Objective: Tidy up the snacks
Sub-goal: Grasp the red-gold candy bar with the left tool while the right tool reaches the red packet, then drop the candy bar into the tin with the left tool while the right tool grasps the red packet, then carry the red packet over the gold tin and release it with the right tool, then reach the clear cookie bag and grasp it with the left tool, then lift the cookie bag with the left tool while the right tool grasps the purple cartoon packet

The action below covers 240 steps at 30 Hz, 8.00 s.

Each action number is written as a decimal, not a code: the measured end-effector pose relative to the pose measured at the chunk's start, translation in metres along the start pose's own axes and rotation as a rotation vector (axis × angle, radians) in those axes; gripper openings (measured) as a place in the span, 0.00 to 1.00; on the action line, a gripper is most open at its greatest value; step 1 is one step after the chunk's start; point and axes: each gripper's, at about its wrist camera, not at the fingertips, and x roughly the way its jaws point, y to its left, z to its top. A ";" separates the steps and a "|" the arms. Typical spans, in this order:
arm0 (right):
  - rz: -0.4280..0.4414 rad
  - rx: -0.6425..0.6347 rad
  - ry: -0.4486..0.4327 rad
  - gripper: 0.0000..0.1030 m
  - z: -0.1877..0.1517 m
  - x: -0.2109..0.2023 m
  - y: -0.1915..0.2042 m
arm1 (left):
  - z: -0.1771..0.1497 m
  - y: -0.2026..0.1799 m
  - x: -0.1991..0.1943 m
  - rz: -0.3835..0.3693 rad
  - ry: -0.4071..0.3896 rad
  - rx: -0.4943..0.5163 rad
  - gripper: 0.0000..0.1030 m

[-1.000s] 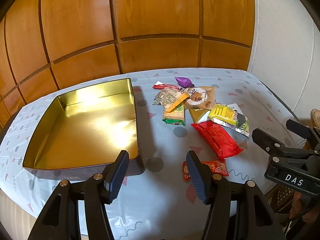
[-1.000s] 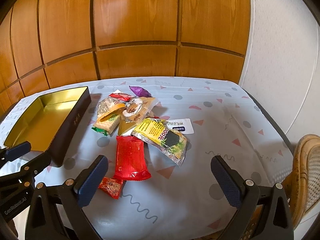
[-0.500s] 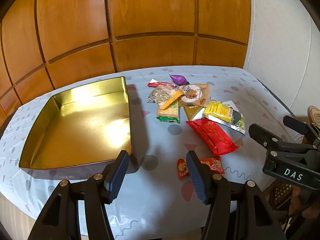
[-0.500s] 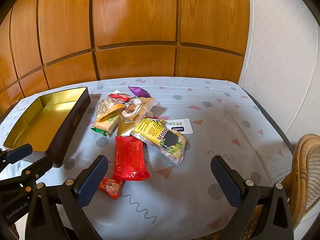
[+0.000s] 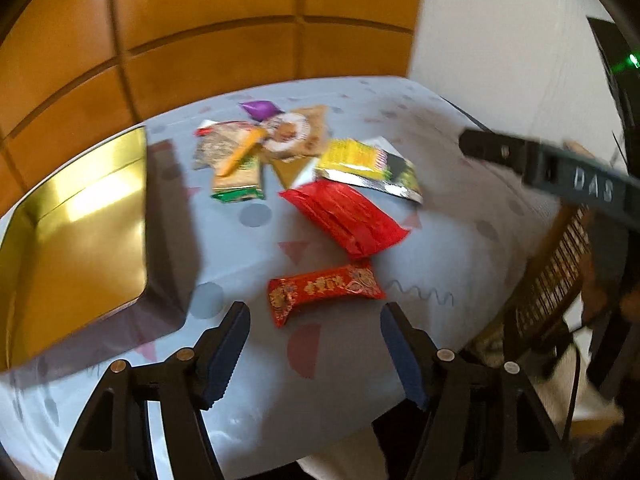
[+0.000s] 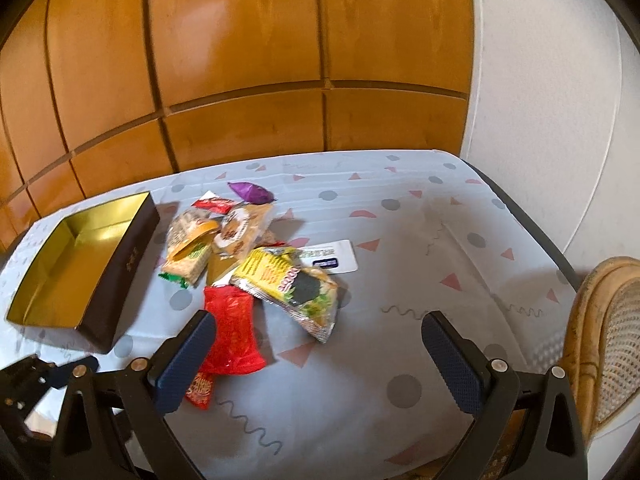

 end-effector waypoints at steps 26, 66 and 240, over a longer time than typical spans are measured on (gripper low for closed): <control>0.169 0.075 0.161 1.00 -0.001 0.039 -0.015 | -0.003 0.025 0.045 -0.212 0.083 0.144 0.22; 0.265 -0.281 0.351 0.49 -0.027 0.106 0.070 | 0.046 0.201 -0.023 0.049 -0.129 -0.532 0.22; 0.172 0.125 0.185 0.84 0.124 0.142 -0.085 | 0.020 0.042 0.060 -0.061 0.016 -0.091 0.48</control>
